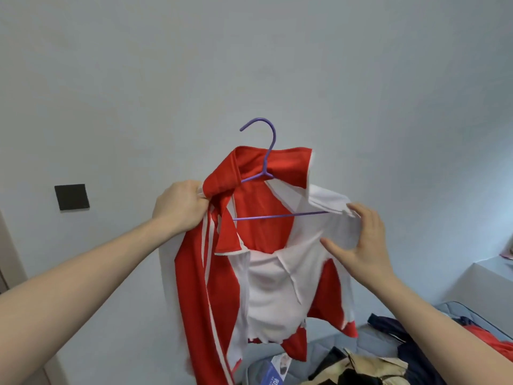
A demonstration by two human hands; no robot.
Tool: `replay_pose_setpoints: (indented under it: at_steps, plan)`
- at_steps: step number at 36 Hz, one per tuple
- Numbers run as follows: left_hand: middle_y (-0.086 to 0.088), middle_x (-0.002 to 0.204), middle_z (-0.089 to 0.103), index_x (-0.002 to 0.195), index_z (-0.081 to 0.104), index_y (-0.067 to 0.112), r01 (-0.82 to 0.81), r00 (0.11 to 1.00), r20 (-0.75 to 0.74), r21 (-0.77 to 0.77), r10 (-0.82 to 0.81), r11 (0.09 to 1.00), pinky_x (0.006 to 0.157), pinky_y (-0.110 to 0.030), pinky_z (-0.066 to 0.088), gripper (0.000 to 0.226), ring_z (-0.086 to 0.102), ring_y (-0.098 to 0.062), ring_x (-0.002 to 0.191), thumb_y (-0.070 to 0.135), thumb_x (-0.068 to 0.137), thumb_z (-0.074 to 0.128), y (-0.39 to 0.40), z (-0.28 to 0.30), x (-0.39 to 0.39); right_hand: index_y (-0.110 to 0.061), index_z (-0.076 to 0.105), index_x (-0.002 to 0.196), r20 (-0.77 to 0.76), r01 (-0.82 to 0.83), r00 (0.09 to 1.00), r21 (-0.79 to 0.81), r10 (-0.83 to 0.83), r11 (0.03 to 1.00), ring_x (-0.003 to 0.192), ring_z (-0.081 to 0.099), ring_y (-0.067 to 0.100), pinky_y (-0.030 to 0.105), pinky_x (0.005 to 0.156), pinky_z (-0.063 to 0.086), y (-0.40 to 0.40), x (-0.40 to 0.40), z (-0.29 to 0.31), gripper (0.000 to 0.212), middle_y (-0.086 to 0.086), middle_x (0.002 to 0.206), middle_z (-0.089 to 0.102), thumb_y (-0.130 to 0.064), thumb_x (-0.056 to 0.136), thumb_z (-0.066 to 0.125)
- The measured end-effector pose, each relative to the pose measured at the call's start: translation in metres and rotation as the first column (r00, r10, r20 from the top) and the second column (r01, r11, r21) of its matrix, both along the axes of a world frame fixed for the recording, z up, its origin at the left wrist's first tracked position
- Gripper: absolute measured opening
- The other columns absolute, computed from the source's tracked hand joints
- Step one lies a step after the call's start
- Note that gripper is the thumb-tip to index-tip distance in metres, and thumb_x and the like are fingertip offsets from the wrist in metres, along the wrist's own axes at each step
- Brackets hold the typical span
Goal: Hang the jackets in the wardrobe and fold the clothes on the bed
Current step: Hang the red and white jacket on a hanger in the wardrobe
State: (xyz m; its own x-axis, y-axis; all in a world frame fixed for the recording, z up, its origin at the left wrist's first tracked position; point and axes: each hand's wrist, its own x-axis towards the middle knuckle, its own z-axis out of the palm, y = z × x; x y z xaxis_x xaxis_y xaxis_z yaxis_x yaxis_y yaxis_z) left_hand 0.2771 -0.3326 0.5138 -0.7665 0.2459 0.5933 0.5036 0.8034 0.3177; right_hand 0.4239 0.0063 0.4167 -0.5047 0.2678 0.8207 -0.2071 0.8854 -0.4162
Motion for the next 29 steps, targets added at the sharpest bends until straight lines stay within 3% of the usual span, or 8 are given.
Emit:
replay_pose_setpoints:
  at_steps: [5,7,10,13,16,21,24,29]
  plan:
    - [-0.002,0.07,0.053,0.062,0.048,0.019,-0.017,0.999,-0.04,-0.021,0.016,1.0,0.063,-0.035,0.038,0.033,0.049,-0.033,0.069,0.037,0.089,0.044,-0.004,0.013,-0.003,-0.026,0.041,0.147,0.266,0.039,0.959,-0.457,0.095,0.889,0.122,0.053,0.015,0.036,0.101,0.045,0.027,-0.008,-0.014,0.079,-0.004,0.141,0.051,-0.041,0.082,0.083]
    - [0.0,0.067,0.052,0.062,0.049,0.019,-0.033,0.999,-0.044,-0.022,0.032,0.999,0.062,-0.034,0.037,0.034,0.049,-0.033,0.067,0.04,0.087,0.042,-0.005,0.016,-0.004,-0.024,0.055,0.135,0.362,0.03,0.906,-0.571,0.219,0.82,0.108,0.064,0.018,0.038,0.091,0.053,0.036,-0.014,-0.021,0.054,0.0,0.129,0.064,-0.04,0.088,0.077]
    - [0.002,0.064,0.05,0.062,0.05,0.019,-0.047,0.998,-0.044,-0.032,0.045,0.998,0.061,-0.034,0.037,0.036,0.051,-0.034,0.068,0.035,0.094,0.048,-0.007,0.017,-0.01,-0.008,0.073,0.102,0.465,0.063,0.859,-0.511,0.214,0.857,0.09,0.07,0.028,0.039,0.081,0.056,0.043,-0.023,-0.035,0.026,0.007,0.097,0.075,-0.033,0.095,0.07]
    - [0.006,0.061,0.052,0.061,0.054,0.019,-0.048,0.997,-0.06,-0.047,0.045,0.998,0.053,-0.029,0.033,0.04,0.052,-0.026,0.06,0.037,0.097,0.049,-0.013,0.016,-0.018,0.003,0.053,0.074,0.385,0.093,0.907,-0.576,0.169,0.812,0.067,0.05,0.023,0.035,0.063,0.038,0.048,-0.031,-0.044,0.044,0.004,0.069,0.054,-0.033,0.098,0.061]
    - [0.009,0.059,0.052,0.061,0.054,0.02,-0.087,0.991,-0.109,-0.083,0.078,0.993,0.05,-0.027,0.028,0.042,0.046,-0.017,0.054,0.041,0.097,0.049,-0.026,0.014,-0.025,-0.017,0.037,0.063,0.274,0.137,0.961,-0.613,0.047,0.778,0.063,0.034,0.019,0.034,0.059,0.025,0.063,-0.036,-0.04,0.041,0.001,0.06,0.035,-0.026,0.098,0.056]
    - [0.001,0.063,0.058,0.064,0.049,0.019,-0.181,0.968,-0.21,-0.222,0.135,0.958,0.054,-0.032,0.031,0.032,0.05,-0.031,0.06,0.034,0.093,0.052,-0.042,0.002,-0.035,-0.014,0.045,0.056,0.128,0.147,0.988,-0.605,-0.086,0.782,0.058,0.036,0.015,0.035,0.054,0.031,0.089,-0.042,0.001,0.043,-0.002,0.054,0.042,-0.017,0.096,0.06]
    - [-0.01,0.079,0.07,0.08,0.064,0.023,-0.199,0.96,-0.247,-0.276,0.131,0.94,0.059,-0.034,0.034,0.023,0.062,-0.038,0.07,0.039,0.094,0.054,-0.044,-0.008,-0.042,-0.019,0.045,0.054,-0.056,0.032,0.995,-0.588,-0.08,0.808,0.056,0.032,0.009,0.035,0.055,0.03,0.084,-0.04,0.048,0.043,-0.007,0.051,0.038,-0.017,0.095,0.058]
    - [-0.021,0.09,0.071,0.095,0.069,0.023,-0.249,0.96,-0.172,-0.175,0.219,0.953,0.063,-0.037,0.039,0.017,0.066,-0.047,0.082,0.036,0.093,0.058,-0.045,-0.019,-0.055,-0.038,0.064,0.062,-0.3,-0.243,0.948,-0.466,0.106,0.851,0.057,0.043,-0.005,0.013,0.055,0.036,0.033,-0.008,0.116,0.037,-0.022,0.055,0.051,-0.018,0.093,0.056]
